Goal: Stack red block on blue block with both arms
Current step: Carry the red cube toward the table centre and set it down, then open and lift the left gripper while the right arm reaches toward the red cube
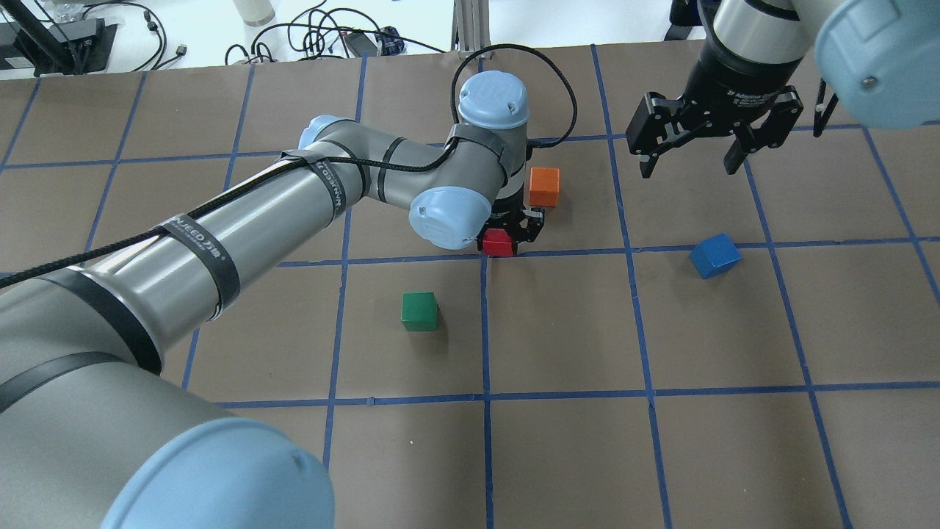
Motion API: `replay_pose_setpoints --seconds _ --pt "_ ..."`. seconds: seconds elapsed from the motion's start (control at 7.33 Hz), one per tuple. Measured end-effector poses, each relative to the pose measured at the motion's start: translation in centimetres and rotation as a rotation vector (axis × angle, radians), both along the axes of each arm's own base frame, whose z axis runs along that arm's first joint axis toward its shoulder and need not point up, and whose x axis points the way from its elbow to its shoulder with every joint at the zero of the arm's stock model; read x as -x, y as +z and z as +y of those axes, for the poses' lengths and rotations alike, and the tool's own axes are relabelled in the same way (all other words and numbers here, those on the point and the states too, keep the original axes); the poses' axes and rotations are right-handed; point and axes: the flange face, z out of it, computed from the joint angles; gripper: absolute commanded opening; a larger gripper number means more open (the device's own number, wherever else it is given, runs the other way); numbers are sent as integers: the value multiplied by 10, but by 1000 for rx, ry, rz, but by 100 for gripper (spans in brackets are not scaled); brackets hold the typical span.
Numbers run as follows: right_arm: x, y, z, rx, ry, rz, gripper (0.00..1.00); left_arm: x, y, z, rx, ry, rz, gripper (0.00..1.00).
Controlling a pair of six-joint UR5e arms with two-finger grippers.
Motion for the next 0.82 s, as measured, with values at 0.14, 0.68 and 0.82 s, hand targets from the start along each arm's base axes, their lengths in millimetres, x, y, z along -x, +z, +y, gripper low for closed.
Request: replay_pose_setpoints --seconds 0.14,0.68,0.82 --pt "0 0 0 1 0 0 100 0 1 1 -4 -2 -5 85" --pt "-1 -1 1 -2 0 -3 100 -41 94 -6 -46 15 -36 92" --pt "-6 -8 0 -15 0 -9 100 -80 130 -17 -37 46 -31 94"
